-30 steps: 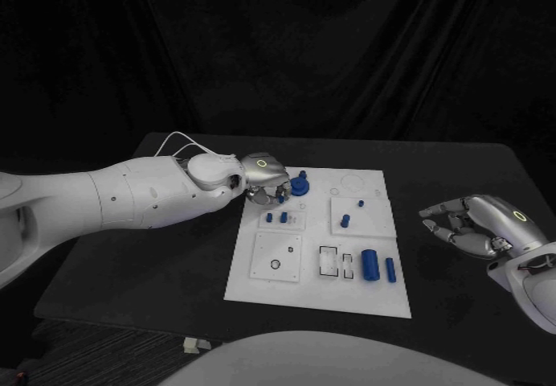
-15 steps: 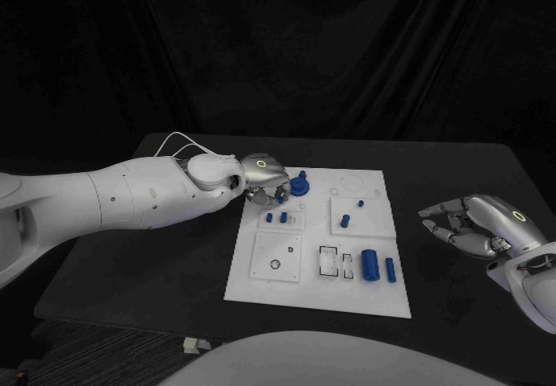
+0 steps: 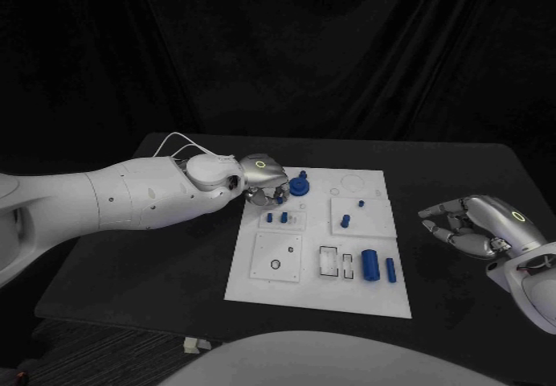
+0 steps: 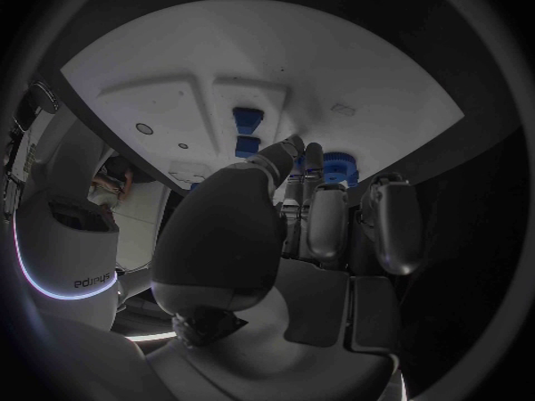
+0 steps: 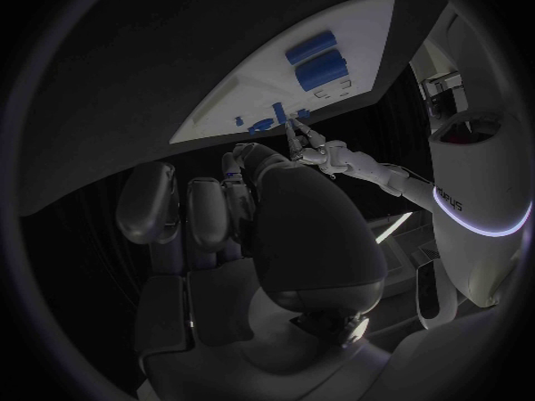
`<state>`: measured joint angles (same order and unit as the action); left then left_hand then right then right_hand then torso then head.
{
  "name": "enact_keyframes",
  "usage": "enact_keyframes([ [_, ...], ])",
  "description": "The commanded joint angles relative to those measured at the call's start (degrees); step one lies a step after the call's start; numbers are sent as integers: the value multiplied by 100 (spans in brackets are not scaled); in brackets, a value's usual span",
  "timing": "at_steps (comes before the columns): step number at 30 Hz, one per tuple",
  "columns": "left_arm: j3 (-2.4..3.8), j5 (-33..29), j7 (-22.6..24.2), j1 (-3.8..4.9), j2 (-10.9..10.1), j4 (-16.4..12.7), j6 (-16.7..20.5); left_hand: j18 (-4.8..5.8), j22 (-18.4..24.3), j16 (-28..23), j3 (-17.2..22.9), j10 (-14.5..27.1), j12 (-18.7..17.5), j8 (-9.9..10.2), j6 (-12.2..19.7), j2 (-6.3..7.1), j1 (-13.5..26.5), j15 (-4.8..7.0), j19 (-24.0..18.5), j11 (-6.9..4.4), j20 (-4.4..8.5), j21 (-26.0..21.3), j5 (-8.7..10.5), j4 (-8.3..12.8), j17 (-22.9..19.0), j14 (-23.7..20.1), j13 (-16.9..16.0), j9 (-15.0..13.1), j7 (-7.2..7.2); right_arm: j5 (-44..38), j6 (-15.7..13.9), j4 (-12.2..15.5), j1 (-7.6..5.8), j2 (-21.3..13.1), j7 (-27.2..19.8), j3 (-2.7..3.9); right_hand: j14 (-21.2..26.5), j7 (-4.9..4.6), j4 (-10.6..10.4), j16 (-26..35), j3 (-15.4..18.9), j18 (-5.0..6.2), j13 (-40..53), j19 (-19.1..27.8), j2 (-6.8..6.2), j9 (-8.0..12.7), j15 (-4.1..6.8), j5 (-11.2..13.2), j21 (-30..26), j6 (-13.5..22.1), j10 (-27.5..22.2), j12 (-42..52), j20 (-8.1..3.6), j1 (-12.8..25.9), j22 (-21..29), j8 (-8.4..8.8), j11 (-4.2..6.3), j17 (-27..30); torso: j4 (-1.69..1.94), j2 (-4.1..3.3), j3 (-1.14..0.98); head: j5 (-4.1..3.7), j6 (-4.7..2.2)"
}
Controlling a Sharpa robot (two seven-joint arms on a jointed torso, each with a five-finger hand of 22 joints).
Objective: Assemble the parts on the task board
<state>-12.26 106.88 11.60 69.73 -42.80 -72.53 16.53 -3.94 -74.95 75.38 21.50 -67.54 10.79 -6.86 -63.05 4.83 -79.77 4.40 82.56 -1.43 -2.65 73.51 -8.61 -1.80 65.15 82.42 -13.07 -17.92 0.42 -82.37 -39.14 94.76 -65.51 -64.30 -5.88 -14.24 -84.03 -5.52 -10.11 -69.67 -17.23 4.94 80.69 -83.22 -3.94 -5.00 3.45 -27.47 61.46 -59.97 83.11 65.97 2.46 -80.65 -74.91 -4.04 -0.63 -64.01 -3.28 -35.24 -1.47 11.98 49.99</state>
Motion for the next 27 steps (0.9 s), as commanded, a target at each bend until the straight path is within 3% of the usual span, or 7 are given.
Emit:
enact_keyframes([
  [1, -6, 6, 33, -25, 11, -13, -114, 32, -1024, -37, 9, -46, -29, -26, -181, -9, 27, 0, -33, 12, 18, -31, 19, 6, -5, -45, 5, -2, 144, -11, 13, -1, 16, -1, 94, 3, -175, 6, -11, 21, -37, 23, -1278, 36, -32, -5, 35, -11, -21, -43, -17, -22, -9, 41, -821, -26, 39, 7, 3, 3, 2, -1, 1],
  [27, -6, 6, 37, -28, 119, 37, -137, 29, -1019, -65, 20, -54, -50, -11, -179, -26, 19, -1, -44, 8, 18, -53, 42, 12, -45, -64, 19, 5, 140, -11, 43, -15, 29, 9, 115, 3, -175, 6, -11, 21, -37, 23, -1278, 36, -32, -5, 35, -11, -21, -43, -17, -22, -9, 41, -821, -26, 39, 7, -6, -5, 2, -8, 1],
])
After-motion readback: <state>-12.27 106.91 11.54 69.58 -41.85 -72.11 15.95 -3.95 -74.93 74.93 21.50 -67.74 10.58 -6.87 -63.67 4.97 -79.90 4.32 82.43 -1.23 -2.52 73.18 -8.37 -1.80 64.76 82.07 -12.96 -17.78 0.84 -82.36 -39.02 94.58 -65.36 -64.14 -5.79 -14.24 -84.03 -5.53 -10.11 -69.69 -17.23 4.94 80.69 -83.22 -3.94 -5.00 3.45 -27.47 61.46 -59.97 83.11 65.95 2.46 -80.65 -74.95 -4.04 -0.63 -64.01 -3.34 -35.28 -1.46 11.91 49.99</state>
